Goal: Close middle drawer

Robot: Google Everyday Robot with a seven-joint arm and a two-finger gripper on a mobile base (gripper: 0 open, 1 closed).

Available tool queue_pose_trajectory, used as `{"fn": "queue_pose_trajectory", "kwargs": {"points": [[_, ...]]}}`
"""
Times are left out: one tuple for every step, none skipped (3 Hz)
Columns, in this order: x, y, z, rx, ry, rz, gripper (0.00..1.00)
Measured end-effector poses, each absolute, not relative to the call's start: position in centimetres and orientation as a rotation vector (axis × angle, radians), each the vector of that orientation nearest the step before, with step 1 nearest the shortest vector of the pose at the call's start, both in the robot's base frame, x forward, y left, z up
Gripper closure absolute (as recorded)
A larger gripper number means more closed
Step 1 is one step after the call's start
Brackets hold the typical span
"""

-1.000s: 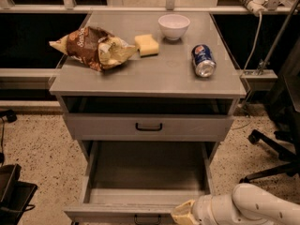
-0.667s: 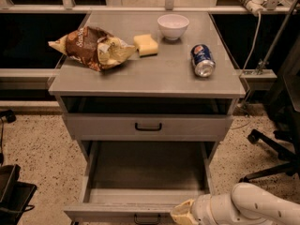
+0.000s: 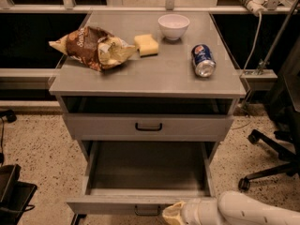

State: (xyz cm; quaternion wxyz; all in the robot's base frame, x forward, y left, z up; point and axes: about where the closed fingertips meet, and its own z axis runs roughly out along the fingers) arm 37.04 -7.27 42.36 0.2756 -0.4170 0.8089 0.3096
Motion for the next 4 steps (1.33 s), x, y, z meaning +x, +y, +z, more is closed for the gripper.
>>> {"fn": "queue_pose_trajectory", "kwargs": {"points": [[38.1, -4.9, 40.6, -1.139, 2.135, 0.784, 1.00], [40.0, -4.3, 40.1, -1.116, 2.108, 0.743, 1.00], [44.5, -4.2, 40.0, -1.116, 2.062, 0.628, 1.00], [44.5, -4.2, 40.0, -1.117, 2.062, 0.628, 1.00]]}}
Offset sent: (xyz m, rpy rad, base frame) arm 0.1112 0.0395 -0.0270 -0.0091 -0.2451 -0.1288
